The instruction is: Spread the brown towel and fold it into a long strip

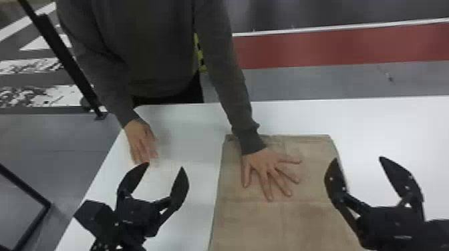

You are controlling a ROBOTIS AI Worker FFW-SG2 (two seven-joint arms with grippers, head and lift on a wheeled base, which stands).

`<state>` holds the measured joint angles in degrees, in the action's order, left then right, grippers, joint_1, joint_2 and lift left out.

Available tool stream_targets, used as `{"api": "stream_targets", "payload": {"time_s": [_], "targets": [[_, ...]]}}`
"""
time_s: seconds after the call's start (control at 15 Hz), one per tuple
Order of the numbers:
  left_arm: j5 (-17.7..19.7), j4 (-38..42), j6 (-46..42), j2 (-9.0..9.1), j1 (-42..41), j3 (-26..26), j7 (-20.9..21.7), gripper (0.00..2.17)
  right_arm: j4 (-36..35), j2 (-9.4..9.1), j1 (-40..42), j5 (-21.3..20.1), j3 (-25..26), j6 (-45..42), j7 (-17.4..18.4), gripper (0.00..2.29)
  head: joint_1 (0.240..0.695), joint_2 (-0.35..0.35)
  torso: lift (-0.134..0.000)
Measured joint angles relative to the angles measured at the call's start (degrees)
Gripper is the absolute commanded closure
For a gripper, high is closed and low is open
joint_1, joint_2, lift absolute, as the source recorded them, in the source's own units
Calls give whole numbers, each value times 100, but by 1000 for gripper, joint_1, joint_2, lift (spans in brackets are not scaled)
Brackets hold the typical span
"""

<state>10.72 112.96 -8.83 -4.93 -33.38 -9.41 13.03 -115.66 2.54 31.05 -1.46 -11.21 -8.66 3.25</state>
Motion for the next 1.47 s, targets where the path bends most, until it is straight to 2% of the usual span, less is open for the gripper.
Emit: {"api": "stream_targets", "payload": {"time_s": [1.13,1.47], "targets": [[60,-55,45,-50,86,9,56,83,-17,-17,74,-3,45,-69,53,188,695,187,-125],[-7,-7,815,-28,609,35,390,144,-140,-3,227,-3,239,-69,53,188,695,140,-125]]}}
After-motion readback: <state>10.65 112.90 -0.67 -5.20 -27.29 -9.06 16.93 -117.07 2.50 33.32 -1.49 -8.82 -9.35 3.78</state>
